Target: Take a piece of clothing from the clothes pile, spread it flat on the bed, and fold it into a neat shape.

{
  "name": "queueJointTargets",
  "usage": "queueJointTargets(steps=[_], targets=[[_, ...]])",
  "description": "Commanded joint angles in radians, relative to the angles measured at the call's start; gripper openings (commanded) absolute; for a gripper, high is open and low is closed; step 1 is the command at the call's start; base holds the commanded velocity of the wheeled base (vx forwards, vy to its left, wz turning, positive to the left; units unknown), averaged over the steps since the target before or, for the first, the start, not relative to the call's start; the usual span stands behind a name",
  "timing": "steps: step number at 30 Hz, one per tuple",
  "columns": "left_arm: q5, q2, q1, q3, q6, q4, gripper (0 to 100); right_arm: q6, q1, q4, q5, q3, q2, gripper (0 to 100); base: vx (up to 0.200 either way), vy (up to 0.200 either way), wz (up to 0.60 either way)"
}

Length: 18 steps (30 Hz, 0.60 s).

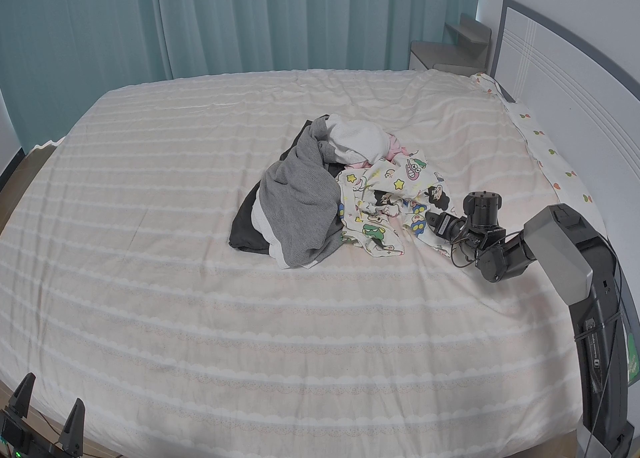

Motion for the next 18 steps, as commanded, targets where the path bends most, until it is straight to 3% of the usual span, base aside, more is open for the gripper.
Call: queueJointTargets(steps=[1, 4, 5, 18], targets=[[0.0, -0.007, 0.0, 0.013, -0.002, 0.0, 100, -0.001, 0.021, 0.003, -0.003, -0.032, 0.031, 100, 0.0, 0.0, 0.0], [0.0, -0.007, 0.0, 0.013, -0.002, 0.0, 100, -0.002, 0.036, 0.008, 0.0, -0.03, 0.023, 100, 0.0, 0.0, 0.0], [0.0, -0.007, 0.0, 0.013, -0.002, 0.0, 100, -0.002, 0.041, 0.009, 0.0, -0.03, 0.02, 0, 0.0, 0.0, 0.0], [0.0, -0.007, 0.0, 0.013, -0.002, 0.0, 100, 0.025, 0.048, -0.005, 0.005, 0.075, -0.073, 0, 0.0, 0.0, 0.0]])
